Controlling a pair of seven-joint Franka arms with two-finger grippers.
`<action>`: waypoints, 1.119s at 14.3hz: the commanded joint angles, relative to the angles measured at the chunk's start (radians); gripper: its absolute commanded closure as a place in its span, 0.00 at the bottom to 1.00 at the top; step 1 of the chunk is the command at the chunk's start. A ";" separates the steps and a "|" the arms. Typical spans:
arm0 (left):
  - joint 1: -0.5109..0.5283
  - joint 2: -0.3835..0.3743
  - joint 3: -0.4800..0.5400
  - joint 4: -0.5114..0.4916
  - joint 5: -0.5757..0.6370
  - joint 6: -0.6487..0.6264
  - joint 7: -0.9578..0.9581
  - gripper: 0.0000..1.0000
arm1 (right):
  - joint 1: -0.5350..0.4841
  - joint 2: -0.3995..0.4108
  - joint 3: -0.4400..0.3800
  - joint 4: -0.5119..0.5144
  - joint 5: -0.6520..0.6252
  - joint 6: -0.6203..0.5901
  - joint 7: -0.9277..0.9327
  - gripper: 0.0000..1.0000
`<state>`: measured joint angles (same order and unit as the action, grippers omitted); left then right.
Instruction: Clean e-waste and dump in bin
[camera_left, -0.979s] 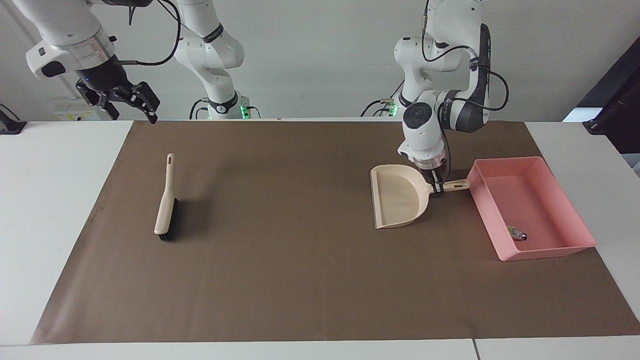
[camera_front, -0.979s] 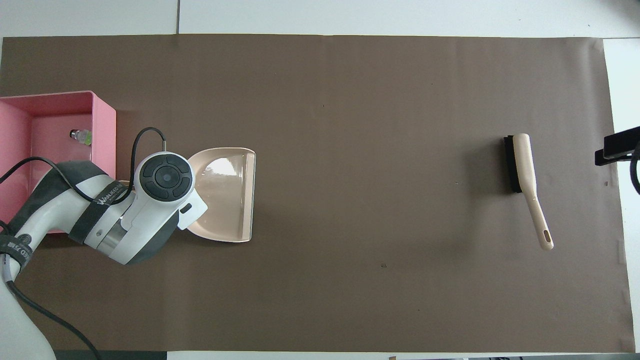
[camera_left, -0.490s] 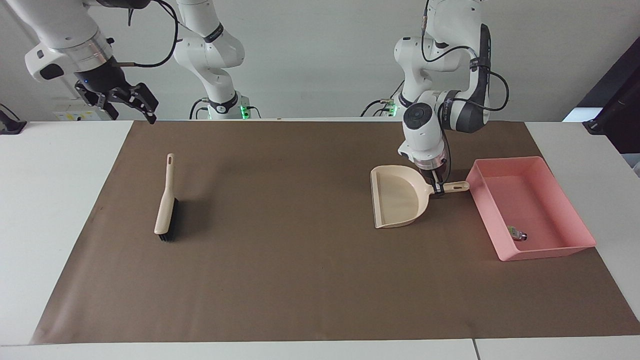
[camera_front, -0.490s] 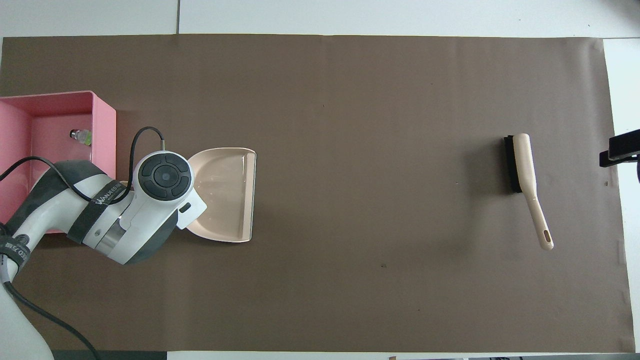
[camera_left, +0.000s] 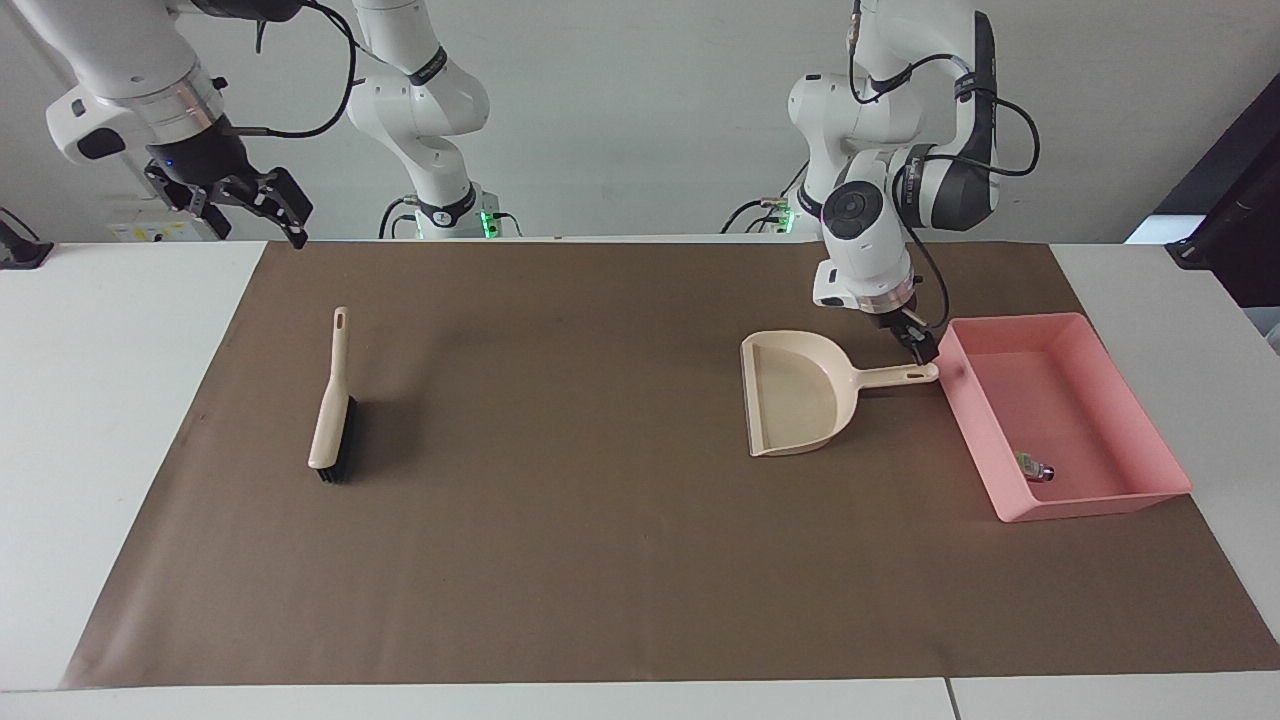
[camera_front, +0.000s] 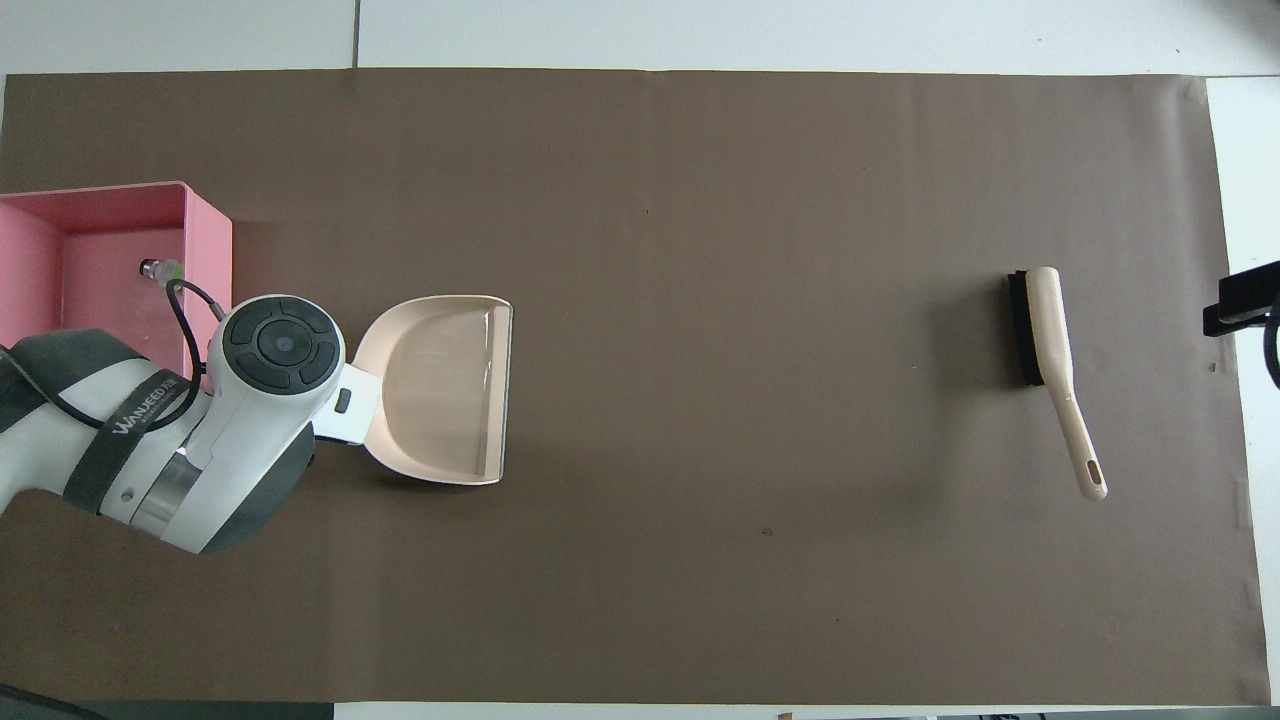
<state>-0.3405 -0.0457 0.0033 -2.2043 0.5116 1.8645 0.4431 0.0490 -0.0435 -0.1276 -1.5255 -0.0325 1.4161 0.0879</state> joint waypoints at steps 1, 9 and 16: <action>0.044 -0.011 0.009 -0.003 -0.076 -0.018 -0.171 0.02 | 0.023 -0.013 -0.003 -0.016 -0.035 0.004 -0.016 0.00; 0.265 -0.017 0.012 0.199 -0.347 -0.027 -0.334 0.02 | 0.023 -0.013 -0.003 -0.019 -0.024 0.023 -0.071 0.00; 0.357 -0.002 0.015 0.509 -0.522 -0.206 -0.357 0.02 | 0.025 -0.010 -0.003 -0.015 0.019 0.015 -0.019 0.00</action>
<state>-0.0060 -0.0650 0.0242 -1.7936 0.0326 1.7274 0.1030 0.0712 -0.0435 -0.1275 -1.5255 -0.0237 1.4212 0.0495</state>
